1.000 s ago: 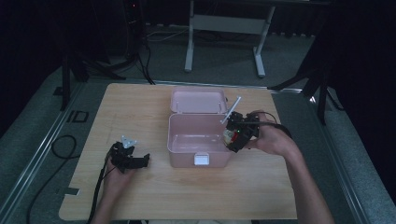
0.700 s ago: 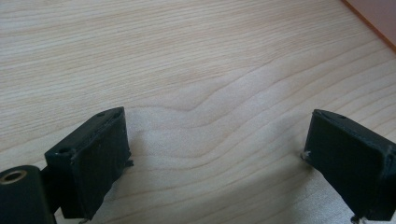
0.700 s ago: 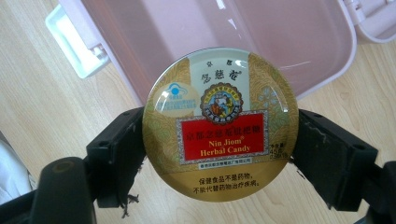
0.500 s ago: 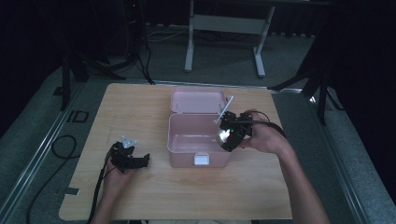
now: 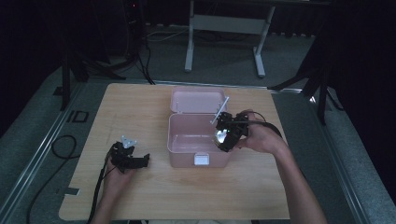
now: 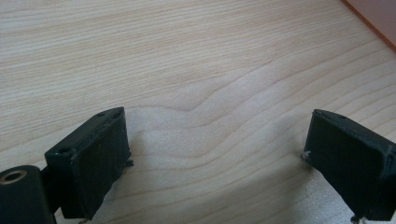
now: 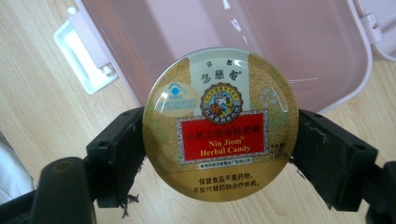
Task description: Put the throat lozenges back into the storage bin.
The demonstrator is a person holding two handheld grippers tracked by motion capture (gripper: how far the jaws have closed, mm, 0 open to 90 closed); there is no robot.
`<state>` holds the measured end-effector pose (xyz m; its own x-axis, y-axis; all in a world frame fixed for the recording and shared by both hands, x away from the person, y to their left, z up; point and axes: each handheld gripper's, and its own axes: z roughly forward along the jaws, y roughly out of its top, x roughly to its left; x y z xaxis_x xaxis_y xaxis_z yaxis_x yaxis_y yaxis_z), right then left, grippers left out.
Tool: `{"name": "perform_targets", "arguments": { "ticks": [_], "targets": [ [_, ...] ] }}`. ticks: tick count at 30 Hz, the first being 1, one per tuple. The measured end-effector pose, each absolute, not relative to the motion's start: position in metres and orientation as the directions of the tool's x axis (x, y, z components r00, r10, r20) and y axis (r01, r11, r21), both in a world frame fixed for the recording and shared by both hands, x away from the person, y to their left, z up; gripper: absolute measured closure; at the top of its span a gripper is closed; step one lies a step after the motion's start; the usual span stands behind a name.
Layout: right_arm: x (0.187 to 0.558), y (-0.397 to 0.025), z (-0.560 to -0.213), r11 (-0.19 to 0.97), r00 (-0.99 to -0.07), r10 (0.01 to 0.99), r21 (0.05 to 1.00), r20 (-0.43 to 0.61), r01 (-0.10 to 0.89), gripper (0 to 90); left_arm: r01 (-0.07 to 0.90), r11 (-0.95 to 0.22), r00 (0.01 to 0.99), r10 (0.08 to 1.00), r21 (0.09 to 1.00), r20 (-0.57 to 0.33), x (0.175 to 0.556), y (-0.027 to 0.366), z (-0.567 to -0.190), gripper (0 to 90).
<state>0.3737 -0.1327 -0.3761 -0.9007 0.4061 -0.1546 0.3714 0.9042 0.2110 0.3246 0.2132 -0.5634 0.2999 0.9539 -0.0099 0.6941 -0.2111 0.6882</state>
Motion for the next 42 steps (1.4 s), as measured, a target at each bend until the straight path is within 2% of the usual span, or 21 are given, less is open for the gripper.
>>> {"name": "perform_targets", "arguments": {
  "ticks": [22,24,27,42],
  "targets": [
    [0.376,-0.125,-0.375,0.904,-0.899,0.408,0.213,-0.163,0.371,20.2,0.694,-0.211,0.3,0.954,0.689,-0.01,0.325,0.213,-0.563,6.8],
    [0.377,-0.124,-0.375,0.896,-0.891,0.422,0.225,-0.17,0.382,14.6,0.694,-0.211,0.3,0.954,0.689,-0.01,0.325,0.213,-0.564,6.9],
    [0.377,-0.124,-0.374,0.892,-0.886,0.428,0.237,-0.178,0.384,13.1,0.694,-0.211,0.3,0.954,0.688,-0.01,0.325,0.213,-0.563,6.8],
    [0.364,-0.163,-0.376,0.851,-0.85,0.495,0.297,-0.18,0.433,14.8,0.694,-0.211,0.3,0.954,0.688,-0.01,0.325,0.213,-0.564,6.4]
  ]
}}
